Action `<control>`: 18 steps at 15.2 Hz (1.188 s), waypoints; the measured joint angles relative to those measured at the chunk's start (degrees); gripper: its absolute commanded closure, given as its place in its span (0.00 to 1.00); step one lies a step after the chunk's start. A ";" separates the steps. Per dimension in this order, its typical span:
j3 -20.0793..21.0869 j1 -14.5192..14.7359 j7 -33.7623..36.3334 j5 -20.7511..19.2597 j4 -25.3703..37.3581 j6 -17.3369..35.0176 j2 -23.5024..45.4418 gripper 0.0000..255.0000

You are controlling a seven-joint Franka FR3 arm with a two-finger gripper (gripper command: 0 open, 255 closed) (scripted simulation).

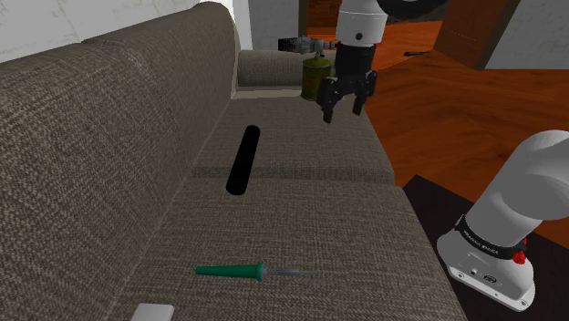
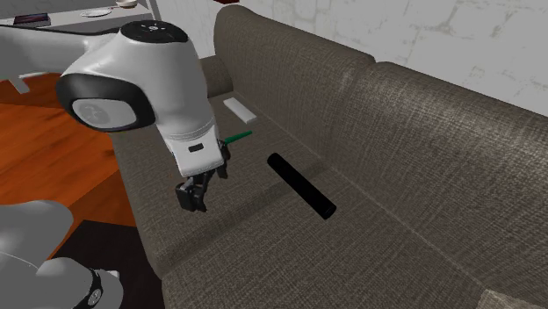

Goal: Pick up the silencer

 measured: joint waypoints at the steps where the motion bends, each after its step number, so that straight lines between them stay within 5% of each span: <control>1: 1.56 -0.16 2.33 0.25 0.54 1.64 1.86 0.00; 9: 10.54 -2.72 20.08 -3.54 9.26 10.90 18.49 0.00; 18: 14.01 0.10 42.86 -17.96 26.82 15.25 42.33 0.00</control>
